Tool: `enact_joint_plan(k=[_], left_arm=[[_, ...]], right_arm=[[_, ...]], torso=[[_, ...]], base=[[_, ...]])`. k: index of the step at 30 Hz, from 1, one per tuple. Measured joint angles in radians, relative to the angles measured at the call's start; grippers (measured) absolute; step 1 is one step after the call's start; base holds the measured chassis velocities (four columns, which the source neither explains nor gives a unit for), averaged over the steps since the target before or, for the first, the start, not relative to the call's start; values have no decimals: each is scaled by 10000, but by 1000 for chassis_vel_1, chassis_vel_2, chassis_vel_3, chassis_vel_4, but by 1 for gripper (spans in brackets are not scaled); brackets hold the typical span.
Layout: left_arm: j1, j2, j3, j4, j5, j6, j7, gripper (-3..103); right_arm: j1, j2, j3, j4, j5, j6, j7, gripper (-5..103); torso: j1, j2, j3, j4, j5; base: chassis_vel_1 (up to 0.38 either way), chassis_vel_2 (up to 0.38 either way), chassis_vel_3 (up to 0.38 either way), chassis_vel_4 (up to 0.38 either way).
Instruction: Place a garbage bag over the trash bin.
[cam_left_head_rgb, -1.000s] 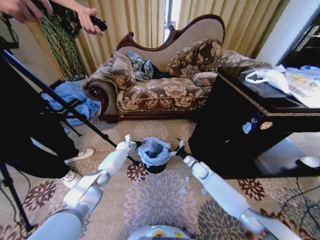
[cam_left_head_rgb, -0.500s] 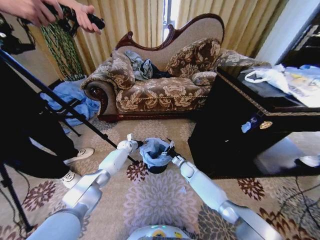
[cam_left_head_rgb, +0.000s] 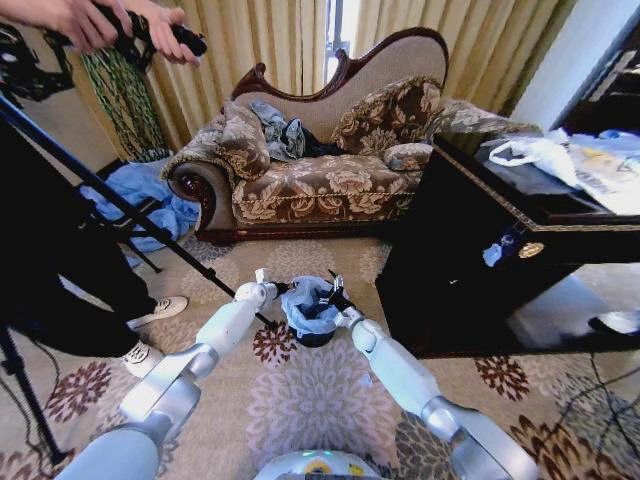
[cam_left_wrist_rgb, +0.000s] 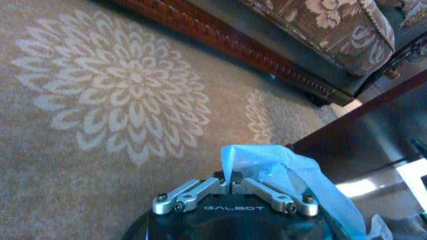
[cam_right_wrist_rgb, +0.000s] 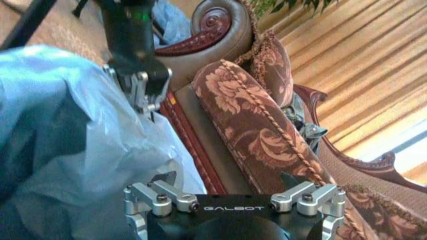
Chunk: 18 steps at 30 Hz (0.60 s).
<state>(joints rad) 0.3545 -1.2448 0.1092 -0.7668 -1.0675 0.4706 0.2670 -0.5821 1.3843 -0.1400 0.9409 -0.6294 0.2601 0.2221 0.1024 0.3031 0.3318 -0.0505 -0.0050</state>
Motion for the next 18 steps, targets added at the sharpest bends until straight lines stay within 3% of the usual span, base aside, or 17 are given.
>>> enact_joint_plan(k=[8, 12, 18], left_arm=[[270, 246, -50, -253, -79, 80, -121, 0], [955, 694, -144, -989, -668, 300, -495, 0], [1207, 858, -291, -1306, -896, 339, -613, 0]], right_arm=[[-65, -25, 234, 19, -595, -27, -69, 100], [-264, -315, 206, 209, -820, 533, -41, 100], [-329, -262, 108, 154, -860, 695, 103, 100]], torso=[[0, 0, 0, 0, 1], [0, 0, 0, 0, 1], [0, 0, 0, 0, 0]], base=[[0, 0, 0, 0], [0, 0, 0, 0], [0, 0, 0, 0]])
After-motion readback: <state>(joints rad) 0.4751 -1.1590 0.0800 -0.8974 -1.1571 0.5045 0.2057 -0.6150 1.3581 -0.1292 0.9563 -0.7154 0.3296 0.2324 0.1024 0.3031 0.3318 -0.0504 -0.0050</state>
